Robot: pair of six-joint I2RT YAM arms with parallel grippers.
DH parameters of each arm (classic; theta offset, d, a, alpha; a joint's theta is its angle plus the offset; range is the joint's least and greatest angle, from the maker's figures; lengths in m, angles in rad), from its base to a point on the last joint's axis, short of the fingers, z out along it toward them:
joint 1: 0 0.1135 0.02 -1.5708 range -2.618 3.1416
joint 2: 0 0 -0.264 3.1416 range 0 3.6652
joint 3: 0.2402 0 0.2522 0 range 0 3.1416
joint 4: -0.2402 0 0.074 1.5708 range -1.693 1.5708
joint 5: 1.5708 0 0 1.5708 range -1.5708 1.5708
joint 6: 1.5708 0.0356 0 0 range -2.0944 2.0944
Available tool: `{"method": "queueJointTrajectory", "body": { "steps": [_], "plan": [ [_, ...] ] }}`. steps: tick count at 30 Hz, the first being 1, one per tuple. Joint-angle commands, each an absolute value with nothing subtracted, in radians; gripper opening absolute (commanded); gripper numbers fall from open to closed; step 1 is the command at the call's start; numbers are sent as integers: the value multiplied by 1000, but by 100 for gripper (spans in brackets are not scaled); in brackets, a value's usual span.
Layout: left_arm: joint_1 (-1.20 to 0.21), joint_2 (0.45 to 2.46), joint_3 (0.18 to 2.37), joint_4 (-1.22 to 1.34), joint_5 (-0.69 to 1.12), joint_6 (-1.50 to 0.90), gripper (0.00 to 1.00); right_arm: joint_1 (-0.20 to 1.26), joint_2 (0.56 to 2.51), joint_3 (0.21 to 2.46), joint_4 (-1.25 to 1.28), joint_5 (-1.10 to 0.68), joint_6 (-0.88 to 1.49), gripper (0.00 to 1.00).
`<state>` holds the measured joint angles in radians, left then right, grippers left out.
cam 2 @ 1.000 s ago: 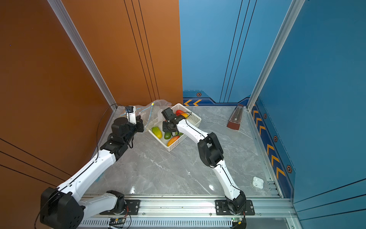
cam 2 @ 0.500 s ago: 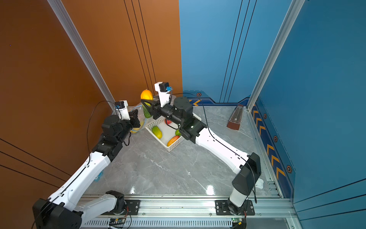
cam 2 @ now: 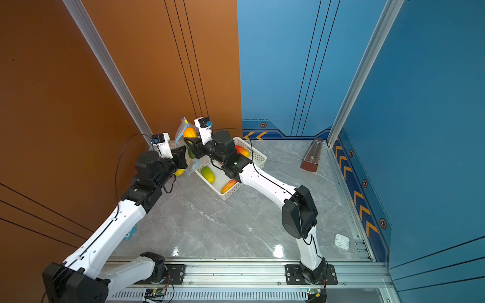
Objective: Place the mango in a zip-top bag and seal the zipper
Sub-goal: Place the mango in the zipper food storage bag, then adjust the mango in the zipper food storage bag.
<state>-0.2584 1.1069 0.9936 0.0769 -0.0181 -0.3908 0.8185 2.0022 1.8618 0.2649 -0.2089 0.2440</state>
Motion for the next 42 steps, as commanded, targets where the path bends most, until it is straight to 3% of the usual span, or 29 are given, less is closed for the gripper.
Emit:
{"method": "queueJointTrajectory", "body": {
  "steps": [1, 4, 8, 10, 16, 21, 24, 28, 32, 34, 37, 42],
  "plan": [
    [-217, 1091, 1022, 80, 53, -480, 0, 823, 2049, 1896, 331, -207, 187, 24],
    [-180, 1082, 1023, 78, 60, -508, 0, 818, 2097, 1946, 267, -216, 192, 54],
    [-139, 1085, 1065, 47, 4, -489, 0, 812, 2095, 1989, 182, -262, 197, 73],
    [-120, 1106, 1081, 22, 6, -474, 0, 804, 2080, 1987, 163, -303, 225, 76],
    [-94, 1143, 1062, 41, 39, -506, 0, 788, 1954, 1949, 95, -283, 246, 73],
    [-89, 1156, 1078, 64, 101, -566, 0, 789, 2038, 2041, -26, -308, 261, 42],
    [-88, 1168, 1094, 63, 133, -631, 0, 804, 2067, 2029, 8, -290, 259, 40],
    [-86, 1195, 1142, -6, 134, -687, 0, 800, 2067, 2024, -15, -247, 239, 49],
    [-93, 1220, 1161, -39, 72, -672, 0, 773, 2001, 1950, -67, -185, 250, 67],
    [-110, 1240, 1163, -38, 45, -660, 0, 729, 1961, 1911, -112, -197, 309, 69],
    [-126, 1275, 1168, -25, 20, -663, 0, 636, 1875, 1757, 35, -319, 466, 74],
    [-139, 1327, 1202, -14, -3, -665, 0, 602, 1774, 1636, 94, -388, 504, 77]
  ]
}}
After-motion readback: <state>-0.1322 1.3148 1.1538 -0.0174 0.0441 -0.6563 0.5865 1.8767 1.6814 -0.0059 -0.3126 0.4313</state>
